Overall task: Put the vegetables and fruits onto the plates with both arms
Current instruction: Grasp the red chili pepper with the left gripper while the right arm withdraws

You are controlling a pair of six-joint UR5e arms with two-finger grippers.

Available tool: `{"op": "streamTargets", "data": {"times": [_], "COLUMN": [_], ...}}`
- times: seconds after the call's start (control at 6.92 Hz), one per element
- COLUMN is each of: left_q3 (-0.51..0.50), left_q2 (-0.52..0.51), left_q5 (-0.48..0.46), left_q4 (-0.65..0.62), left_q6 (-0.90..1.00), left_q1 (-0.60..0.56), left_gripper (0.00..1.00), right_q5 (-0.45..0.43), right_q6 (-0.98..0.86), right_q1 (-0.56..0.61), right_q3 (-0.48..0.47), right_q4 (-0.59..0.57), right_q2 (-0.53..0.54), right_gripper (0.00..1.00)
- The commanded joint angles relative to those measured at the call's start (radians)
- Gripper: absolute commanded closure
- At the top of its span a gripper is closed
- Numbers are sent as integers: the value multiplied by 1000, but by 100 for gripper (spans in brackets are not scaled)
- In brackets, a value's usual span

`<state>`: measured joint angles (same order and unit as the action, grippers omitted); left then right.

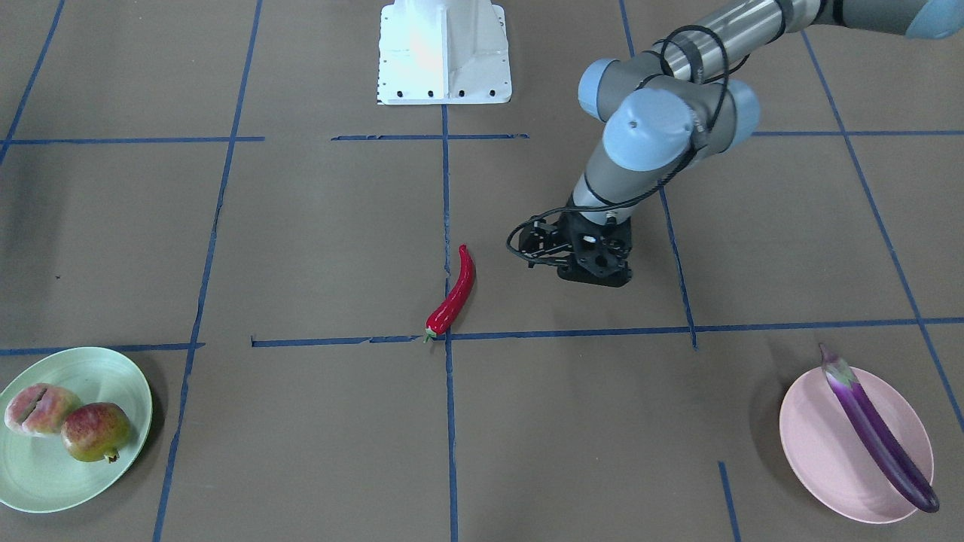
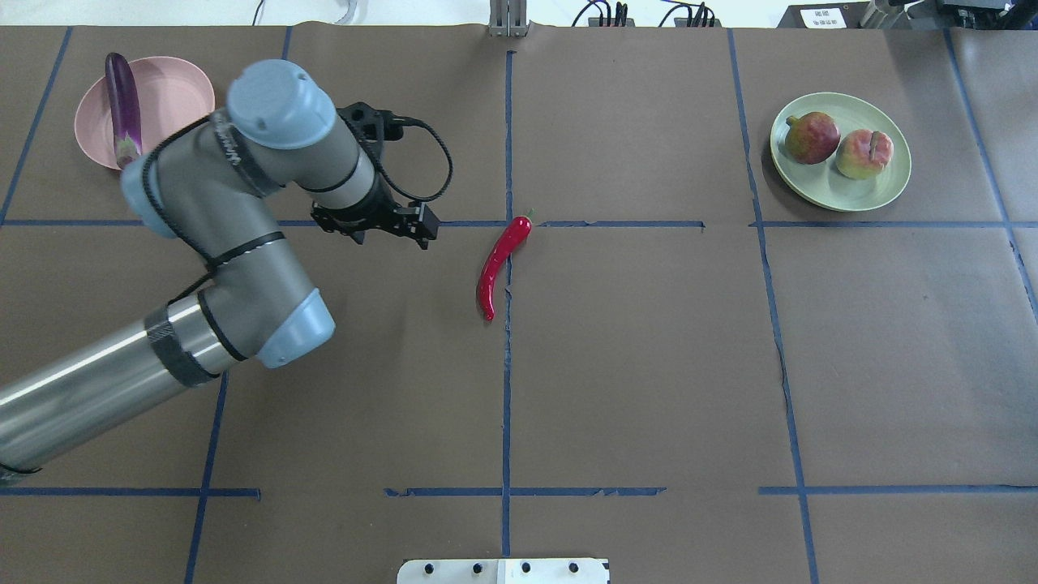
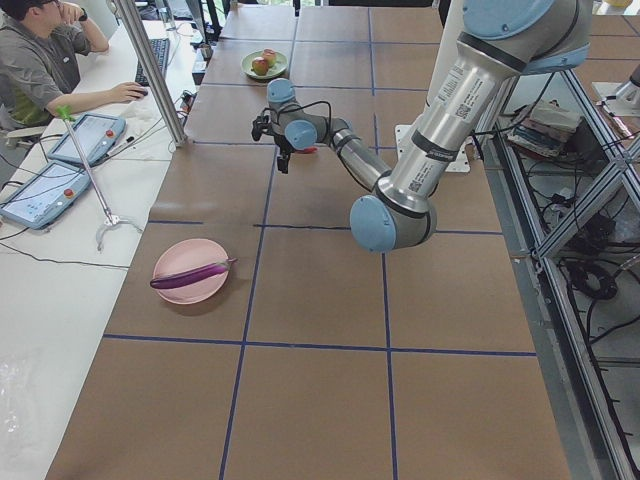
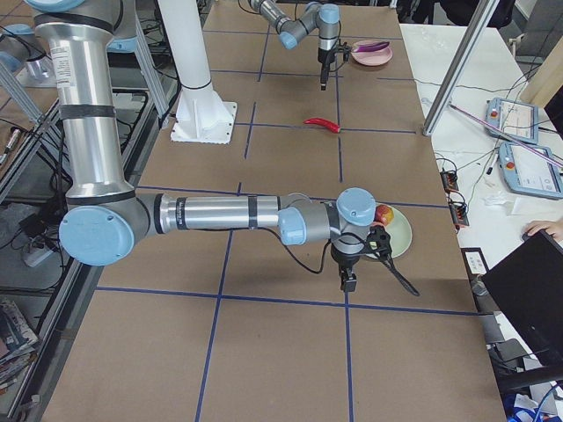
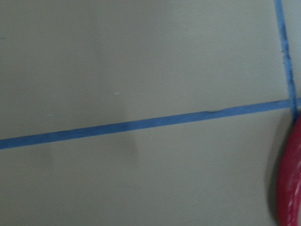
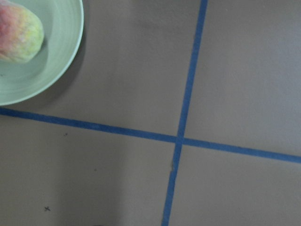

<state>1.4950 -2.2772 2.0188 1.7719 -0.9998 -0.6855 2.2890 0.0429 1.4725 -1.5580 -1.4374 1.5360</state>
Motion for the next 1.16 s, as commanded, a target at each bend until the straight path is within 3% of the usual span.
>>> {"op": "streamTargets", "data": {"times": [0.0,0.29,0.58,0.87,1.01], "left_q3": [-170,-310,-386,-398,-398], "left_q2": [-155,-243,-291,-292,-291], "left_q5": [-71,-149,-150,-164,-164], "left_q4": [14,85,119,121,121], "left_q6": [-37,-68,-72,-72,-71], "left_q1": [53,98,115,123,121], "left_gripper": [0,0,1,44,77], "right_q5": [16,20,21,21,21], "right_q6": [8,8,8,8,8], "right_q1": [14,14,14,14,14], "right_q3": [-57,-74,-79,-77,-77], "right_q4": [0,0,0,0,0], "right_q2": [75,75,79,79,81], "right_gripper": [0,0,0,0,0]}}
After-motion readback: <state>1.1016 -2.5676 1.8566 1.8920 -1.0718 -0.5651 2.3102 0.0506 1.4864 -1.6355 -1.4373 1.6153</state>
